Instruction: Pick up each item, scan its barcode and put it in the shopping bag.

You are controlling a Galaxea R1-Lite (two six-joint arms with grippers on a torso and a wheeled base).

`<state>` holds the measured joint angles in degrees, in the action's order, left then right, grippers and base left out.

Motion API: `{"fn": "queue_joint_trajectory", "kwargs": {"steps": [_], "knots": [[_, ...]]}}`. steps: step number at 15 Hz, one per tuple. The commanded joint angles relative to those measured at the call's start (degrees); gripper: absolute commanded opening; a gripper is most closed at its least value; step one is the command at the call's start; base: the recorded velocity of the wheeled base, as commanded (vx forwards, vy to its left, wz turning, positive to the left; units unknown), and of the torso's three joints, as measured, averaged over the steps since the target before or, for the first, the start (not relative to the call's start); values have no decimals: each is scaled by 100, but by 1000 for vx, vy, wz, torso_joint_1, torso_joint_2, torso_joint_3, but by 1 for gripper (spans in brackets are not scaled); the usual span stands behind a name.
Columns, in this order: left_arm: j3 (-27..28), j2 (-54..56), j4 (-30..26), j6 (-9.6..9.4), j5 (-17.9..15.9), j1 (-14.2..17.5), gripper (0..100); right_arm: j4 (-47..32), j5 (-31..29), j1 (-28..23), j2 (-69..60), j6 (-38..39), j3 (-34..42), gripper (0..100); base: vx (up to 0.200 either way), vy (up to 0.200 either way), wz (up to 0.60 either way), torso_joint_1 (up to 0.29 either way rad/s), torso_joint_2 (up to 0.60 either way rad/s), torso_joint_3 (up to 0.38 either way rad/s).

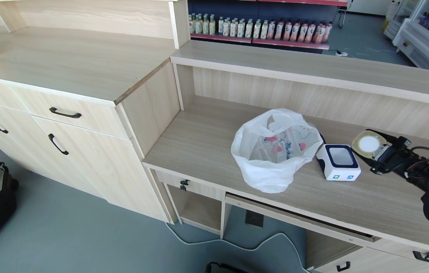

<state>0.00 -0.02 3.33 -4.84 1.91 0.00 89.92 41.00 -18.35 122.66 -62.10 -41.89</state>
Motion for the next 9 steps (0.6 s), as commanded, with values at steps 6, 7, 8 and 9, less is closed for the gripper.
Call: {"fn": "queue_joint_trajectory", "kwargs": {"steps": [6,7,8,9], "knots": [[0,2,1,1,2,0,100,8,5,130,320,-13,-232,0,0,0,0,0,0,0],[0,2,1,1,2,0,100,8,5,147,355,-30,-285,0,0,0,0,0,0,0],[0,2,1,1,2,0,100,8,-4,156,381,-66,-329,0,0,0,0,0,0,0],[0,2,1,1,2,0,100,8,-4,165,416,-74,-355,0,0,0,0,0,0,0]]}}
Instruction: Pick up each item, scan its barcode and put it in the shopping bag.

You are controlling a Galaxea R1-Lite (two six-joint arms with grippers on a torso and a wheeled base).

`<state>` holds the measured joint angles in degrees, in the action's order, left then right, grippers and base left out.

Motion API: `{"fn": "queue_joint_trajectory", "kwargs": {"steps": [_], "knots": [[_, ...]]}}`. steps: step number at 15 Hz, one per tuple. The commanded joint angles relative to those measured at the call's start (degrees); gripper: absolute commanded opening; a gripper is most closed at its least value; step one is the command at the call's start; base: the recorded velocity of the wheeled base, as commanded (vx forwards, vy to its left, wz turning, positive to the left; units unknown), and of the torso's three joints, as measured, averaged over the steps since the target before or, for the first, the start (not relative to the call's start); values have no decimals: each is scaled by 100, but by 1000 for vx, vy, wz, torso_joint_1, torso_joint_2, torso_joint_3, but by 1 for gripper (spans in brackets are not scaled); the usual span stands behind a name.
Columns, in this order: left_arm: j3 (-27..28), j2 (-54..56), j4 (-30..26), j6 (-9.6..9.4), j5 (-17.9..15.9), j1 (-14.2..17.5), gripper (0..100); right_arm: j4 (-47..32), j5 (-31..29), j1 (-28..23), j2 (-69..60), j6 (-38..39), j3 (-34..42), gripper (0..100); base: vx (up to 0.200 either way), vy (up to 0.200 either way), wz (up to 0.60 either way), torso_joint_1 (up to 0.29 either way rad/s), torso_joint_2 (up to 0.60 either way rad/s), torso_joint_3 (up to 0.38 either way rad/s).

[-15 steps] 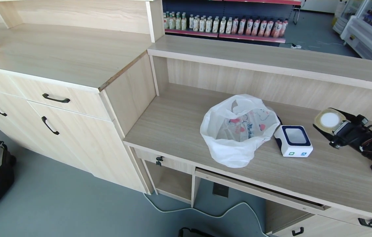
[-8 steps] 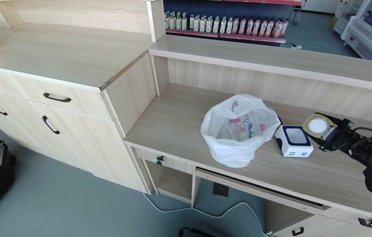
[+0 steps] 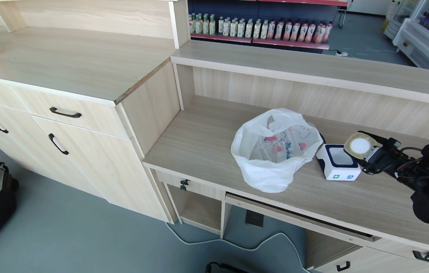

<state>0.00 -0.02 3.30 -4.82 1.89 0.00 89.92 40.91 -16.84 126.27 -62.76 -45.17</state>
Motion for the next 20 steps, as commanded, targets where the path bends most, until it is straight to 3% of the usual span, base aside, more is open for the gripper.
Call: {"fn": "queue_joint_trajectory", "kwargs": {"steps": [1,10,20], "knots": [[0,2,4,-2,4,0,100,8,13,14,91,-8,-89,0,0,0,0,0,0,0],[0,2,4,-2,4,0,100,8,-4,163,530,9,-687,0,0,0,0,0,0,0],[0,2,4,-2,4,0,100,8,-13,198,627,35,-748,0,0,0,0,0,0,0]]}}
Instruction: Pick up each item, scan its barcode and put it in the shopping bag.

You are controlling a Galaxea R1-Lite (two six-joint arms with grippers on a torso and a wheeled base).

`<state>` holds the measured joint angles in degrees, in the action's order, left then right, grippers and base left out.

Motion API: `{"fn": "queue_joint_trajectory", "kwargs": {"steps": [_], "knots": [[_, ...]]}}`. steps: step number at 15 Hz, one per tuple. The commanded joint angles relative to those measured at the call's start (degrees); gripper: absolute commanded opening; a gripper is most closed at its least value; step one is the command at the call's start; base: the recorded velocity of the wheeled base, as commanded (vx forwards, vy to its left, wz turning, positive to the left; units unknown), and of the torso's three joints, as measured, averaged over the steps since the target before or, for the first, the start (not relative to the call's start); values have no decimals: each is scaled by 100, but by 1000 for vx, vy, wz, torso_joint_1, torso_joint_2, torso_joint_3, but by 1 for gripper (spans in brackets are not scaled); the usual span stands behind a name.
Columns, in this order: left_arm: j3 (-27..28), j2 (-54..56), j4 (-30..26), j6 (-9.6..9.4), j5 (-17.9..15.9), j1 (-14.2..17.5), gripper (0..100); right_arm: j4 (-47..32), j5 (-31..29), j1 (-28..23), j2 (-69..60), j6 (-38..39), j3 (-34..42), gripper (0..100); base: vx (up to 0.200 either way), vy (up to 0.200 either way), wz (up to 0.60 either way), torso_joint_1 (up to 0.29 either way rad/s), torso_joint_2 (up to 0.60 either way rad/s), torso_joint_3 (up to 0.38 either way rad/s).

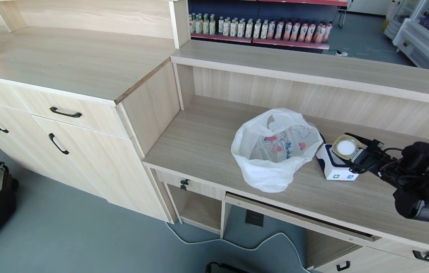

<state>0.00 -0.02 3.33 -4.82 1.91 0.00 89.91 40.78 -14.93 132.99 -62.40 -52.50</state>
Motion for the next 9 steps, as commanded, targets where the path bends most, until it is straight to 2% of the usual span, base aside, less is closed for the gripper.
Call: {"fn": "queue_joint_trajectory", "kwargs": {"steps": [1,4,6,7,8,9], "knots": [[0,2,1,-2,2,0,100,9,0,17,-54,0,-67,0,0,0,0,0,0,0],[0,2,1,-2,2,0,100,9,0,70,-54,0,-120,0,0,0,0,0,0,0],[0,2,1,-2,2,0,100,9,27,78,-221,317,-76,0,0,0,0,0,0,0],[0,2,10,-2,2,0,100,9,27,166,-678,1512,188,0,0,0,0,0,0,0],[0,2,1,-2,2,0,100,9,18,175,-1056,2197,408,0,0,0,0,0,0,0],[0,2,1,-2,2,0,100,-122,-272,175,-1873,3226,733,0,0,0,0,0,0,0]]}}
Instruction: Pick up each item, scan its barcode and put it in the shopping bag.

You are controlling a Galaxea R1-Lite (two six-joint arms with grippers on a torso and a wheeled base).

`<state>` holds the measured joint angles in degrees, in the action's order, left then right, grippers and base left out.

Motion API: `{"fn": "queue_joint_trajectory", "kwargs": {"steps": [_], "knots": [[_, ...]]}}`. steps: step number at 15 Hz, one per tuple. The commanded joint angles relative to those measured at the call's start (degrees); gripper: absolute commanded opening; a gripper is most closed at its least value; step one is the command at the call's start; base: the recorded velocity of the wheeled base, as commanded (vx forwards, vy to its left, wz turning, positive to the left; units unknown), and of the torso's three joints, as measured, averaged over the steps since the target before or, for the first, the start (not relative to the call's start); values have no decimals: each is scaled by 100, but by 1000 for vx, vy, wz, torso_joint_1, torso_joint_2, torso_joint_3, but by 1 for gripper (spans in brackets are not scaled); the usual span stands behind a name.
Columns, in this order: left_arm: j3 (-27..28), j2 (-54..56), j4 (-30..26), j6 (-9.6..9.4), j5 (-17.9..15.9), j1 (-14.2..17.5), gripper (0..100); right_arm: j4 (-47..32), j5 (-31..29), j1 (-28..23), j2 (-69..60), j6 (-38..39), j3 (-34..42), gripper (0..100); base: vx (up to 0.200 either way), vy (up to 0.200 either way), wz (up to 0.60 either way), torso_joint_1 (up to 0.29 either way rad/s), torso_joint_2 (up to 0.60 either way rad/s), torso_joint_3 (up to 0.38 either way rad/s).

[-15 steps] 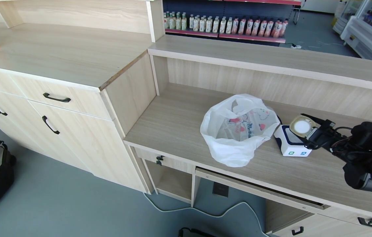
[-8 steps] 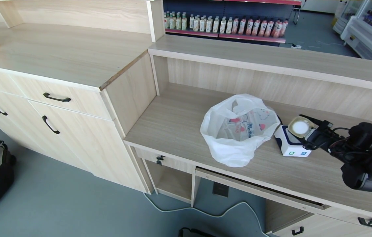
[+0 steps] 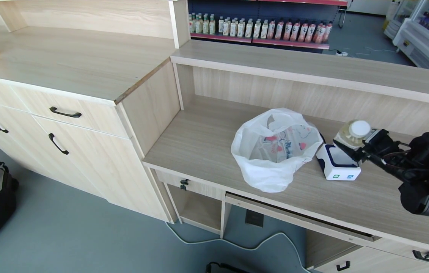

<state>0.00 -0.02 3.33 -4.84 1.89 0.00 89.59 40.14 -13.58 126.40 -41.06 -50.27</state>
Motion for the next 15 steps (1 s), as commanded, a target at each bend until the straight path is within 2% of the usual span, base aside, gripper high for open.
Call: {"fn": "queue_joint_trajectory", "kwargs": {"steps": [1,2,3,4,6,7,8,9,10,15], "knots": [[0,2,1,1,4,0,100,-249,-771,22,-1716,1539,580,0,0,0,0,0,0,0],[0,2,1,1,4,0,100,-284,-1158,5,-1944,1952,598,0,0,0,0,0,0,0],[0,2,1,1,4,0,100,-469,-2142,-66,-2392,3025,607,0,0,0,0,0,0,0],[0,2,1,1,4,0,100,-908,-2687,-110,-2621,3368,642,0,0,0,0,0,0,0],[0,2,1,1,4,0,100,-2358,-3557,-162,-3122,4378,694,0,0,0,0,0,0,0],[0,2,1,1,4,0,100,-2745,-3803,-48,-3201,4624,694,0,0,0,0,0,0,0],[0,2,1,1,4,0,100,-3246,-4296,277,-3262,5046,694,0,0,0,0,0,0,0],[0,2,1,1,4,0,100,-3413,-4753,514,-3219,5336,730,0,0,0,0,0,0,0],[0,2,1,1,4,0,100,-3387,-4911,655,-3192,5345,844,0,0,0,0,0,0,0],[0,2,1,1,4,0,100,-3343,-4920,910,-3526,5292,1503,0,0,0,0,0,0,0]]}}
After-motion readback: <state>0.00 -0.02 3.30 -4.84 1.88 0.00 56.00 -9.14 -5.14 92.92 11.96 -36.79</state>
